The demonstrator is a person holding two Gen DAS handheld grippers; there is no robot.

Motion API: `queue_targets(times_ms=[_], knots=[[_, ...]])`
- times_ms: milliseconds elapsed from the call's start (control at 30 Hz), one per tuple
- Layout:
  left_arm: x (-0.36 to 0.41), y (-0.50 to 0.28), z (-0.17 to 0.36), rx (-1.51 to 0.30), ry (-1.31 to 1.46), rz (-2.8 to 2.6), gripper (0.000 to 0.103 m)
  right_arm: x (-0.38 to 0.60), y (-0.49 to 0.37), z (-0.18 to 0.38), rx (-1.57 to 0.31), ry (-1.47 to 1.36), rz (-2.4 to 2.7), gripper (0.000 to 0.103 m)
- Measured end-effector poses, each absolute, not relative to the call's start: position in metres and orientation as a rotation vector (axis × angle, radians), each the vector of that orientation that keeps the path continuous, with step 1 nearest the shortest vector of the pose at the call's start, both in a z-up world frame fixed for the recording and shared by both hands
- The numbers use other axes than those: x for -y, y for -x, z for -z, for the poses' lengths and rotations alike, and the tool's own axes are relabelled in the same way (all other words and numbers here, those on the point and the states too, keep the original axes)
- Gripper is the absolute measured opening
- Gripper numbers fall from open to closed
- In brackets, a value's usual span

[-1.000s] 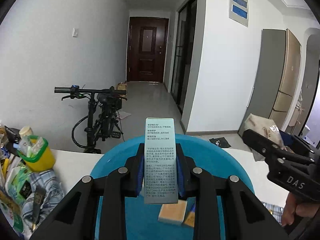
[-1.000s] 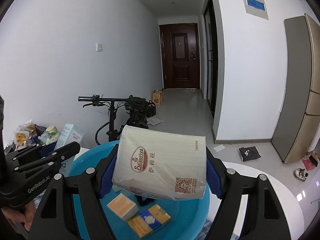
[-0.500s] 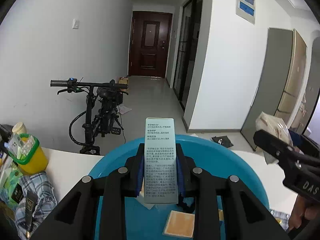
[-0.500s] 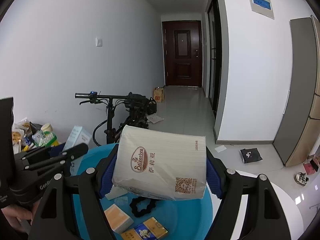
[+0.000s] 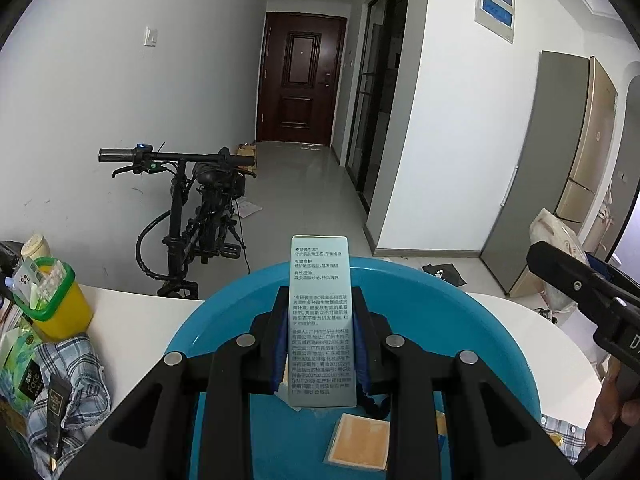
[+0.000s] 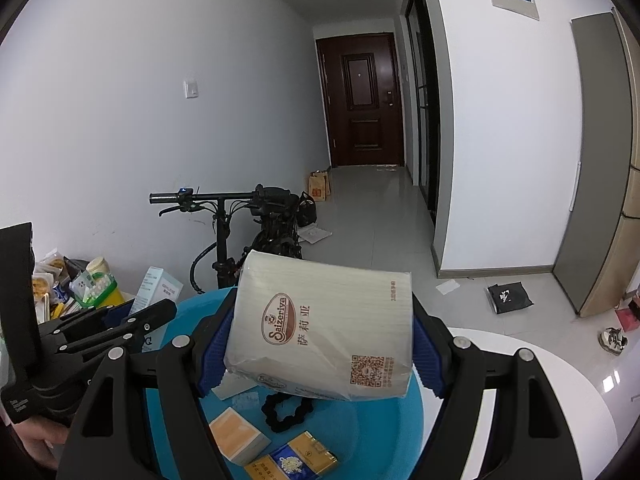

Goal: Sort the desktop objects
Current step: 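Carry the slim box and tissue pack above the blue basin with both tools, then open both tools to drop the slim box and tissue pack into the basin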

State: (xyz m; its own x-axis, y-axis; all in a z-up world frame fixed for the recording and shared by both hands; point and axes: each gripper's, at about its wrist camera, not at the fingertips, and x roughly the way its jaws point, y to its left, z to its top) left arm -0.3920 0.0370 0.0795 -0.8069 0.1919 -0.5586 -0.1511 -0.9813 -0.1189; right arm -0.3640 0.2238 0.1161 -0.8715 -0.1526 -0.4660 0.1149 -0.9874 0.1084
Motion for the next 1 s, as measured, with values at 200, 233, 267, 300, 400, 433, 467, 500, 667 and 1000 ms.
queue_targets(times_ms=[200,233,267,300,400,433,467,500,667,1000], knots=[[-0.036,0.393,-0.078,0.103,0.911,-2.816,0.029,-0.223,0.365,-0.114,0.114,-0.747,2.909,0.074],[-0.037,0.393,-0.078,0.098,0.914,-2.812,0.029,-0.223,0.366,-0.113,0.121,-0.747,2.911,0.074],[-0.036,0.393,-0.078,0.094,0.913,-2.812,0.029,-0.224,0.367,-0.113,0.128,-0.748,2.911,0.074],[-0.037,0.393,-0.078,0.087,0.911,-2.814,0.029,-0.224,0.368,-0.112,0.128,-0.755,2.908,0.074],[-0.036,0.396,-0.075,0.079,0.936,-2.816,0.029,-0.225,0.372,-0.108,0.126,-0.785,2.898,0.074],[-0.035,0.398,-0.072,0.086,0.956,-2.811,0.029,-0.225,0.374,-0.106,0.125,-0.795,2.893,0.074],[-0.034,0.401,-0.071,0.088,0.966,-2.808,0.029,-0.224,0.375,-0.105,0.124,-0.806,2.886,0.074],[-0.033,0.403,-0.068,0.088,0.985,-2.807,0.029,-0.225,0.377,-0.103,0.127,-0.818,2.881,0.074],[-0.037,0.407,-0.061,0.046,1.022,-2.800,0.029,-0.226,0.386,-0.094,0.119,-0.890,2.861,0.074],[-0.044,0.425,-0.032,0.032,1.239,-2.683,0.029,-0.221,0.401,-0.072,0.115,-1.036,2.765,0.074]])
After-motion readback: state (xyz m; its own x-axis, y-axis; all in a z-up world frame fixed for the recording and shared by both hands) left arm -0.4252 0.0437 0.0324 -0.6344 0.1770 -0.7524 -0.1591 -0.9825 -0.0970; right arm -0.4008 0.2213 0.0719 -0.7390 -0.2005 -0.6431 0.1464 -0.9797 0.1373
